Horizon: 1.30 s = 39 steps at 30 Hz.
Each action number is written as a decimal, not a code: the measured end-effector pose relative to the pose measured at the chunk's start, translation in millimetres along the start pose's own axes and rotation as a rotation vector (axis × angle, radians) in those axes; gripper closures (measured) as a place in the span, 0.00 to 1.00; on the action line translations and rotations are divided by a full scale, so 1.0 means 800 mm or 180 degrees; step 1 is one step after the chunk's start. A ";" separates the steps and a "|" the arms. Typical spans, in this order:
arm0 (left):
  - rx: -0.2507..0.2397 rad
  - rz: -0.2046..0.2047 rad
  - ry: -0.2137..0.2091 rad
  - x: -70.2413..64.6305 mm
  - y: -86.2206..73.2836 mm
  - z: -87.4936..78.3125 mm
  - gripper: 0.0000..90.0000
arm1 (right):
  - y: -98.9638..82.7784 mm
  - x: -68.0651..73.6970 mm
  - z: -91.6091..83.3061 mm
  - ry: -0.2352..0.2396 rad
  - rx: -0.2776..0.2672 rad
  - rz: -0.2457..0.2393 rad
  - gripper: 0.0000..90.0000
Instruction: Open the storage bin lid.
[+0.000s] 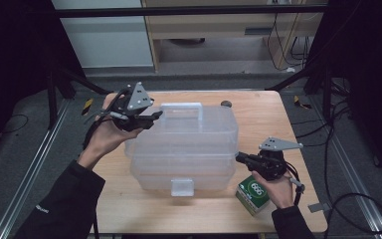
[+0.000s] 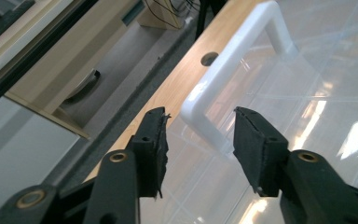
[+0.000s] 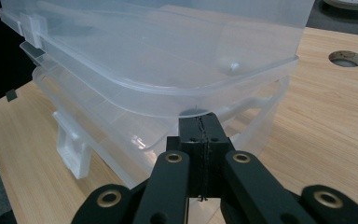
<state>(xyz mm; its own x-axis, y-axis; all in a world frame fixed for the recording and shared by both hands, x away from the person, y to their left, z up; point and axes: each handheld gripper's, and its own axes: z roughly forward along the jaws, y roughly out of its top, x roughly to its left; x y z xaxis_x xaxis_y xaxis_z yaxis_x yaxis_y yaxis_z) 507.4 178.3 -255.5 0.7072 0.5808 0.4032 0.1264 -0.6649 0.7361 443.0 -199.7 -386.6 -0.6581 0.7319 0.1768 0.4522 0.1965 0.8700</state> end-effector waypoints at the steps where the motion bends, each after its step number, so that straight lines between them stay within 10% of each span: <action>1: -0.0049 -0.0079 0.0007 0.002 -0.004 -0.003 0.63 | 0.000 0.000 0.000 0.0002 0.0003 0.0000 1.00; 24: -0.0575 -0.1374 0.0382 0.036 -0.132 -0.064 0.97 | 0.001 0.000 0.001 -0.0006 0.0019 -0.0001 1.00; 32: -0.0696 -0.1806 0.0478 0.022 -0.187 -0.072 0.99 | 0.001 0.000 0.001 0.0000 0.0021 0.0000 1.00; 39: -0.0649 -0.1936 0.0464 0.003 -0.223 -0.062 0.99 | 0.001 0.001 0.002 -0.0006 0.0036 -0.0004 1.00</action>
<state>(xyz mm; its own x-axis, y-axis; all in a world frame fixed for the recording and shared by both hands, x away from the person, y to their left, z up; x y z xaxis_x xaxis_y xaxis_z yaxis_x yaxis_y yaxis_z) 451.7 321.4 -358.8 0.4479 0.8922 -0.0584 0.3294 -0.1039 0.9385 443.8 -197.9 -386.8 -0.6576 0.7328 0.1749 0.4582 0.2048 0.8649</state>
